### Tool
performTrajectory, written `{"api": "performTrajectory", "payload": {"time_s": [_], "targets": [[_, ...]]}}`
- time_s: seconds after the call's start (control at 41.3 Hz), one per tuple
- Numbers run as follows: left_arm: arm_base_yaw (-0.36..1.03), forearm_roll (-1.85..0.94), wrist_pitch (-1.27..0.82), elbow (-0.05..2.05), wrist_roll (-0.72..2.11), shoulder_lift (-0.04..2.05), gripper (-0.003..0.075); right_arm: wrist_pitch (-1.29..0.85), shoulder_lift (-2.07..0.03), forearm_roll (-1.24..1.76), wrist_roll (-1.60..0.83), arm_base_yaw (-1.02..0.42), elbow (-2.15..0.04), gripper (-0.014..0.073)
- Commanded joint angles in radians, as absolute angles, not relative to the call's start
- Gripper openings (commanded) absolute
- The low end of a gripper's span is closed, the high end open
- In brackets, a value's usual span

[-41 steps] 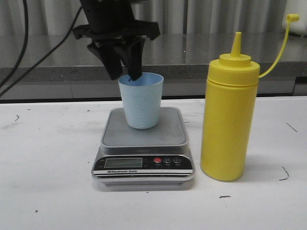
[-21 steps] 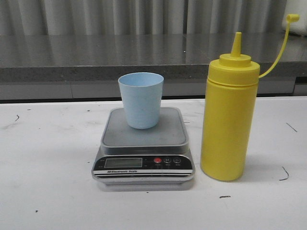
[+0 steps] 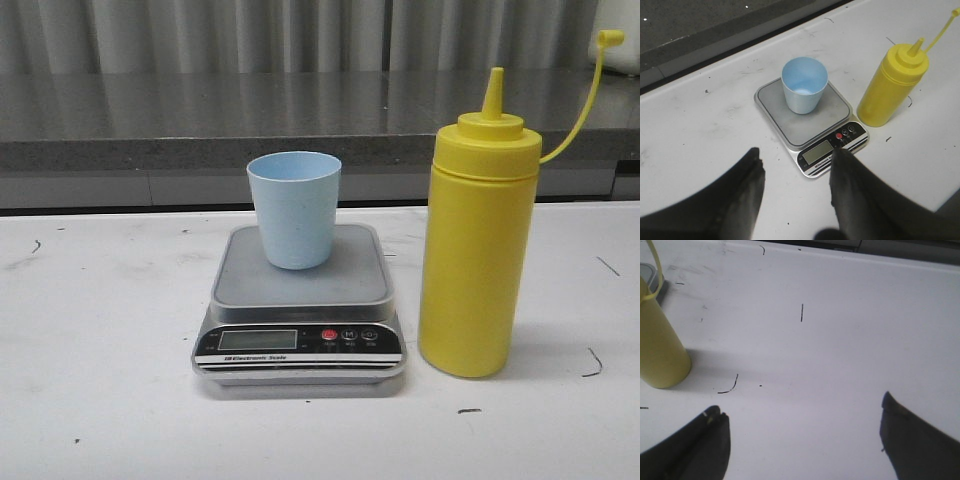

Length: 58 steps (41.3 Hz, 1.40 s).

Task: Pour seasoning into cup on scale with both arms
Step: 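Raise the left gripper away from the cup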

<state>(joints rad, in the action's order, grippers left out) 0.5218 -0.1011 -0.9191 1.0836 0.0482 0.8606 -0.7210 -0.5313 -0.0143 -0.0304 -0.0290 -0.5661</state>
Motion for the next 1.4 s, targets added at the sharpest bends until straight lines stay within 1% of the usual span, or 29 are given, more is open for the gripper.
{"api": "performTrajectory", "payload": {"time_s": [0.0,0.266,0.484,1.137,1.258,1.379], "targets": [[0.529,-0.105,-0.835,1.043,0.036,0.741,0.0316,-0.655,-0.54,-0.019,-0.038,-0.024,-0.593,0.0625],[0.529,-0.105,-0.835,0.876,0.036,0.46,0.0316,-0.655,-0.54,-0.019,-0.038,-0.024,-0.593,0.0625],[0.529,-0.105,-0.835,0.785,0.036,0.327,0.0316,-0.655,-0.54,-0.019,-0.038,-0.024,-0.593,0.0625],[0.529,-0.105,-0.833,0.767,0.036,0.318,0.0316,-0.655,-0.54,-0.019,-0.038,-0.024,-0.593,0.0625],[0.529,-0.105,-0.833,0.767,0.036,0.318,0.0316,-0.624,-0.54,-0.015,-0.037,-0.024,-0.593,0.0625],[0.529,-0.105,-0.833,0.767,0.036,0.318,0.0316,-0.589,-0.54,0.062,-0.038,-0.026,-0.593,0.0625]]}}
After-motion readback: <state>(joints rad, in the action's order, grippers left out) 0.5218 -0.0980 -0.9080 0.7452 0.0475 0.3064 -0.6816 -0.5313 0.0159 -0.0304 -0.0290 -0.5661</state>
